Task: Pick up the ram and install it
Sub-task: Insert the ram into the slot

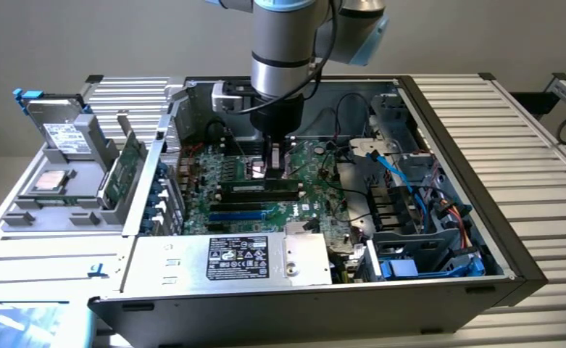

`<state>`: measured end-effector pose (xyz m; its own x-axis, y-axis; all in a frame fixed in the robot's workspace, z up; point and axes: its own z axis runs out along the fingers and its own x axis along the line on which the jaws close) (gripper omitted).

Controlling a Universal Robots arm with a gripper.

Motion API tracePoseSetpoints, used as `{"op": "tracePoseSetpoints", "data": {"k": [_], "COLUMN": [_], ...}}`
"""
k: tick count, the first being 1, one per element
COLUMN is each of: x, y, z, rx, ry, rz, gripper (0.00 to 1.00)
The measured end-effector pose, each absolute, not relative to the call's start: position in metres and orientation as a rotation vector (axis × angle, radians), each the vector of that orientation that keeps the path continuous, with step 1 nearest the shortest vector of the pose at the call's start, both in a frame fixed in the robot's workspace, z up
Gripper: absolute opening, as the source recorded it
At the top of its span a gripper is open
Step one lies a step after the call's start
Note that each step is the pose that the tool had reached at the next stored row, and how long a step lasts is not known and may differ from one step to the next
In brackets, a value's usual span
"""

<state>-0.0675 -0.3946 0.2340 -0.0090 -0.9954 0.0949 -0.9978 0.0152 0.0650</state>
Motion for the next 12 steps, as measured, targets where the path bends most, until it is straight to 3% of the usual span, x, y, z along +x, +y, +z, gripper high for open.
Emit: {"op": "tracePoseSetpoints", "data": {"k": [12], "x": [-0.0676], "y": [-0.3953], "z": [0.2318], "rx": [2.128], "ry": [-2.154], "rz": [0.031], "gripper": [0.14]}}
